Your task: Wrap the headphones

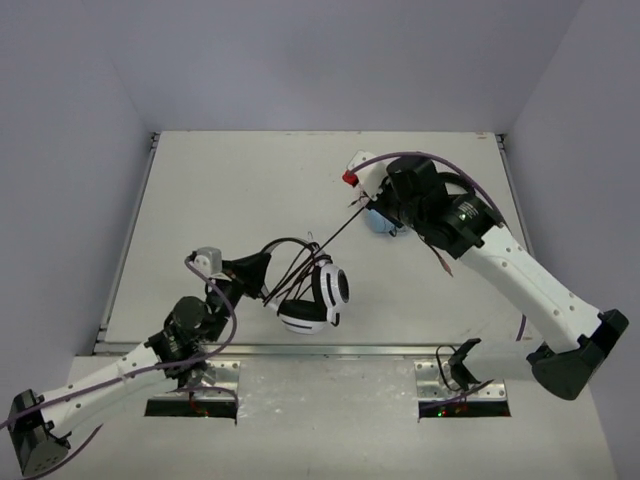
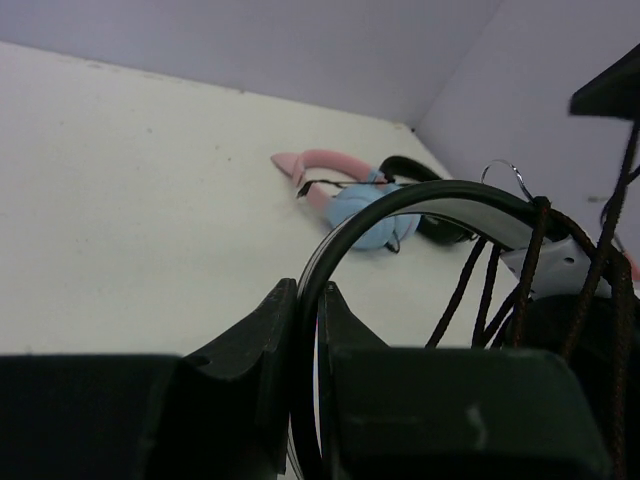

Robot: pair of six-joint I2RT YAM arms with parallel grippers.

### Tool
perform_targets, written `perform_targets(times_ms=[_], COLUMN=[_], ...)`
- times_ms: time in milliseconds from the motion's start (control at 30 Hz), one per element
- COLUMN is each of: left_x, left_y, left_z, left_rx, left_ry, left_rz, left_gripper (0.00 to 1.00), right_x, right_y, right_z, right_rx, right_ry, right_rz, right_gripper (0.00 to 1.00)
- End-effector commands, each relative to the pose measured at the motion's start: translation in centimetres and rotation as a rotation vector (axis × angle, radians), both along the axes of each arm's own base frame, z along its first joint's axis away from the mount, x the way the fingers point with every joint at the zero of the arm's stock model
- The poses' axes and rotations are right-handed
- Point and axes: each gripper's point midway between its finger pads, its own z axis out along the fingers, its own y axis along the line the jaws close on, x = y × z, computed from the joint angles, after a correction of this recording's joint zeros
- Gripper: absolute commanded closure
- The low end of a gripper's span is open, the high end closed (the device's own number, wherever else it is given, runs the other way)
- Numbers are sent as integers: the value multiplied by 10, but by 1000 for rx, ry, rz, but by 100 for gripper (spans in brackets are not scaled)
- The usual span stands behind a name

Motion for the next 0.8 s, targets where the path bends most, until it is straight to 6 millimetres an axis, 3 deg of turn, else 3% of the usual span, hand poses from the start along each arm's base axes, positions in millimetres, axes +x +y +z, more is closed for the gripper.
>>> perform_targets(times_ms=[0, 100, 233, 300, 333, 367, 433, 467, 533, 567, 633, 667, 700, 733, 767], left_x=[-12, -16, -31, -37, -34, -37, -33, -36, -28, -29, -26, -25, -24, -25, -26], left_y=[1, 13, 6, -4, -11, -9, -12, -7, 3, 11, 28, 32, 34, 37, 37], left_z=[51, 70, 128, 160, 154, 181, 200, 227, 245, 264, 293, 300, 312, 323, 330], left_rx=[-139, -160, -187, -212, -203, -230, -280, -335, -430, -486, -592, -607, -627, -652, -661], left_ry=[-29, -33, -93, -94, -67, -78, -51, -91, -75, -113, -171, -188, -204, -227, -237], left_rz=[-45, -16, -113, -174, -186, -194, -185, -182, -115, -99, -37, -18, -6, -1, -8], left_gripper=[100, 100, 100, 100, 100, 100, 100, 100, 100, 100, 100, 100, 100, 100, 99], right_x=[35, 42, 47, 46, 42, 39, 24, 20, 2, -2, -18, -26, -32, -37, -40], right_y=[-2, -1, 16, 36, 39, 47, 63, 71, 84, 89, 102, 103, 106, 110, 111], right_z=[28, 16, -2, -6, -14, -20, -17, -22, -14, -20, 5, -9, -8, 6, -4], right_rx=[136, 239, 295, 378, 395, 438, 552, 598, 729, 781, 937, 971, 1035, 1086, 1107], right_ry=[-118, -89, -21, 11, 41, 48, 86, 89, 131, 129, 109, 143, 176, 142, 169], right_rz=[-42, -45, -21, 30, 37, 67, 131, 160, 212, 231, 326, 331, 332, 393, 391], right_gripper=[99, 99, 99, 99, 99, 99, 99, 98, 88, 81, 75, 74, 74, 75, 75])
